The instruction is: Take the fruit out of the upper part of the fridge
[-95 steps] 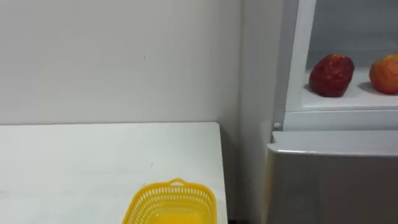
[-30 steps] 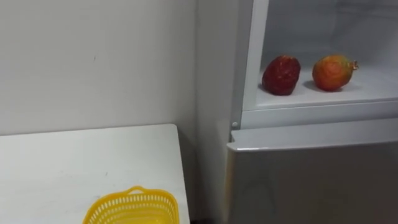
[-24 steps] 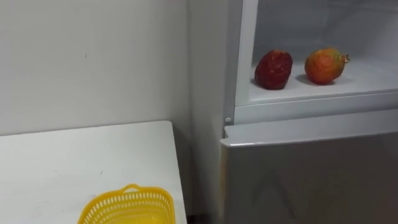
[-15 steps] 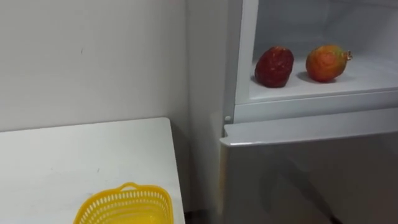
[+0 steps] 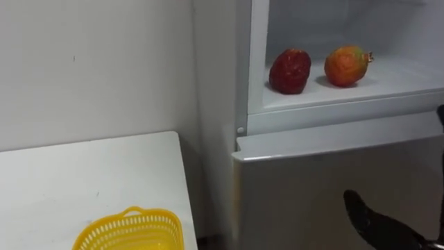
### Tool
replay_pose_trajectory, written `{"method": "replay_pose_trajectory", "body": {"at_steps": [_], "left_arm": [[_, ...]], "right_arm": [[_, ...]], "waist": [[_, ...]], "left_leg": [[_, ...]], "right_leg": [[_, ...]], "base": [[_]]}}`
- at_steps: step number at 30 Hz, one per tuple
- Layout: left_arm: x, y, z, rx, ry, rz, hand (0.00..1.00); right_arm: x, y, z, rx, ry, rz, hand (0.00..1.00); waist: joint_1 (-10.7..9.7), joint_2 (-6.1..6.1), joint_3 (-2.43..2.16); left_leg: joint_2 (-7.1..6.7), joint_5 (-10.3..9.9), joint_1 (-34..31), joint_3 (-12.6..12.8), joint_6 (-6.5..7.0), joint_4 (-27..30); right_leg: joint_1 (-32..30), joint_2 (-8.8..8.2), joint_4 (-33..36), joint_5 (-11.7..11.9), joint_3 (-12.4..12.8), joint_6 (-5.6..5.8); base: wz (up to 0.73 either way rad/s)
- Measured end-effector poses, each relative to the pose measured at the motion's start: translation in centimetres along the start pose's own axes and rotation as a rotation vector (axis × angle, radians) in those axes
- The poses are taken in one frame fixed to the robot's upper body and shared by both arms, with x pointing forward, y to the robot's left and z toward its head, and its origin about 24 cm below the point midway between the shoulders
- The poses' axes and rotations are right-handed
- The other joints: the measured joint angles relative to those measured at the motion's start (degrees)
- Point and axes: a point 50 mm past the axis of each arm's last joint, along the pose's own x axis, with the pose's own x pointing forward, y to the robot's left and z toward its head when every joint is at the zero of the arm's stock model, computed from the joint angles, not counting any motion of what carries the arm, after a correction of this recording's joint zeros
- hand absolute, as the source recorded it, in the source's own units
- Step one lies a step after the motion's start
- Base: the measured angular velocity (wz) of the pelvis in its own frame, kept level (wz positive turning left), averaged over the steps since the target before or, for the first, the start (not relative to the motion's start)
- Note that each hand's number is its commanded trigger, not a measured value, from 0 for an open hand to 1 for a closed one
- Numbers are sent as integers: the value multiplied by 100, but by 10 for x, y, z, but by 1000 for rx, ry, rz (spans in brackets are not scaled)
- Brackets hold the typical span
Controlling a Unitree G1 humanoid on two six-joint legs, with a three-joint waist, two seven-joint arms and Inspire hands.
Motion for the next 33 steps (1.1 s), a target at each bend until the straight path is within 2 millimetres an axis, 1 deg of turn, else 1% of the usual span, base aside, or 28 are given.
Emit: {"method": "replay_pose_trajectory", "body": {"at_steps": [4,6,8,10,13,15,16,17,18,20,21,22,23,24,25,27,28,30,33], "left_arm": [[0,-1,-3,18,13,-8,0],[1,0,-1,20,10,-10,0],[2,0,2,21,4,-13,0],[2,1,2,21,4,-13,0],[2,2,3,20,9,-11,0],[3,4,5,26,7,-10,0],[4,5,5,31,7,-12,0],[4,7,5,36,10,-9,0],[4,9,5,39,10,-5,0],[4,11,4,43,11,-1,0],[4,12,3,45,15,2,0],[4,14,2,47,16,4,0],[4,16,2,49,21,8,0],[5,17,1,58,24,12,0],[4,17,0,60,28,12,0],[4,19,-4,71,48,9,0],[4,19,-5,70,53,7,0],[3,18,-8,70,70,1,0],[3,18,-10,71,81,-10,0]], "right_arm": [[0,6,5,44,-21,35,0],[4,6,7,47,-51,41,0],[9,7,10,54,-77,42,0],[13,9,14,65,-104,38,0],[24,10,20,85,-146,6,0],[35,6,24,90,-189,-28,0],[38,5,24,91,-198,-37,0],[42,4,26,91,-214,-51,0],[45,4,27,98,-224,-60,0],[48,3,28,125,-218,-69,0],[53,3,26,134,-213,-74,0],[56,4,24,130,-210,-77,0],[63,2,18,111,-196,-89,0],[69,-2,17,108,-187,-118,0],[73,-5,17,108,-192,-136,0],[89,-14,23,136,-220,-200,0],[93,-16,23,137,-226,-210,0],[106,-21,20,136,-221,-243,0],[108,-22,17,134,-205,-254,0]], "waist": [[57,-26,2],[161,-54,-3],[194,-65,-5],[180,-78,-6],[163,-133,-5],[174,-186,2],[171,-200,1],[172,-240,-19],[177,-272,-9],[187,-316,-15],[186,-356,23],[180,-376,48],[178,-418,48],[189,-448,37],[186,-458,34],[195,-477,24],[199,-473,25],[256,-489,10],[312,-496,5]], "left_leg": [[0,0,0,-16,1,10],[1,2,-22,-16,1,18],[3,6,-68,-28,-3,25],[2,11,-105,-50,-8,29],[2,18,-98,-94,-16,29],[1,20,-102,-164,-18,41],[1,20,-97,-186,-18,50],[-3,20,-95,-209,-19,78],[-5,20,-82,-237,-19,109],[-9,21,-77,-302,-20,112],[-9,21,-52,-329,-21,117],[-7,22,-30,-335,-22,118],[-7,22,-28,-350,-23,120],[-6,22,-40,-366,-23,121],[-6,21,-46,-380,-24,120],[-7,21,-95,-464,-25,130],[-7,23,-93,-469,-27,131],[-4,32,-88,-487,-40,132],[2,42,-91,-495,-55,134]], "right_leg": [[-16,-10,-3,5,-24,-1],[-65,-12,0,9,-43,-5],[-73,-11,-1,18,-68,-10],[-73,-11,-9,20,-86,-10],[-63,-9,-23,20,-128,-10],[-27,-21,-38,20,-214,-10],[-1,-27,-53,20,-239,-10],[52,-31,-112,20,-250,-10],[105,-32,-148,20,-271,-10],[135,-43,-157,20,-345,-10],[157,-56,-158,20,-385,-10],[182,-61,-160,20,-394,-10],[193,-76,-181,20,-419,-11],[188,-83,-189,21,-449,-12],[186,-84,-187,21,-465,-13],[203,-91,-183,32,-550,-25],[206,-89,-184,33,-550,-25],[219,-82,-192,36,-552,-30],[220,-76,-202,39,-557,-36]], "base": [[1],[0],[2],[6],[7],[15],[18],[15],[13],[17],[14],[8],[7],[8],[11],[14],[9],[0],[0]]}}
